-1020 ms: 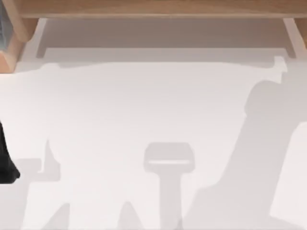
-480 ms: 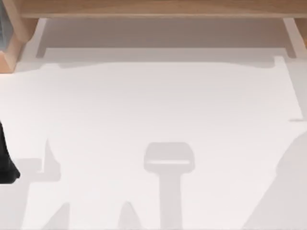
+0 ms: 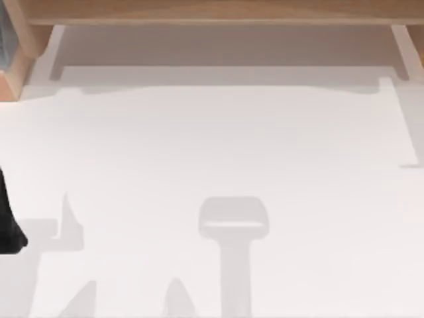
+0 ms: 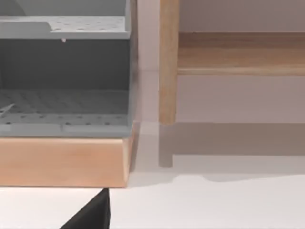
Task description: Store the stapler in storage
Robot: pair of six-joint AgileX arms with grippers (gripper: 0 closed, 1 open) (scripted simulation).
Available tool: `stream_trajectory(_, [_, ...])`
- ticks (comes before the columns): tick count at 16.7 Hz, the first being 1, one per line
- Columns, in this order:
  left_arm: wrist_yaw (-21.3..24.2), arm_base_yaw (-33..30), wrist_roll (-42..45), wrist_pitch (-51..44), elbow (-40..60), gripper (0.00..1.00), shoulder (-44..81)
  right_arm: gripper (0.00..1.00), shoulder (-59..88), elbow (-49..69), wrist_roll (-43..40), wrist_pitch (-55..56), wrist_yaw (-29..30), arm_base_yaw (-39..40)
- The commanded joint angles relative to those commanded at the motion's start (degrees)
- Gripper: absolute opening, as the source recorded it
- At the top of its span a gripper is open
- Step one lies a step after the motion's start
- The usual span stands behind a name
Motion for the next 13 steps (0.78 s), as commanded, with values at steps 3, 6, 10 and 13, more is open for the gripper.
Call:
stream_trajectory(3, [0.0,0.0,0.0,0.0,0.0,1.00,0.0,1.00,-2.2,-15.7,-11.2,24.3,-4.0,-1.6])
stream_trajectory(6, [0.0,0.0,0.0,0.0,0.0,1.00,0.0,1.00,-4.1,-30.2,-22.1,43.6,-7.9,-1.1])
stream_trajectory(10, [0.0,0.0,0.0,0.0,0.0,1.00,0.0,1.00,-5.1,-45.2,-33.3,61.1,-12.3,2.4])
stream_trajectory(13, [0.0,0.0,0.0,0.0,0.0,1.00,0.0,1.00,-5.6,-52.3,-38.1,67.9,-15.1,6.7])
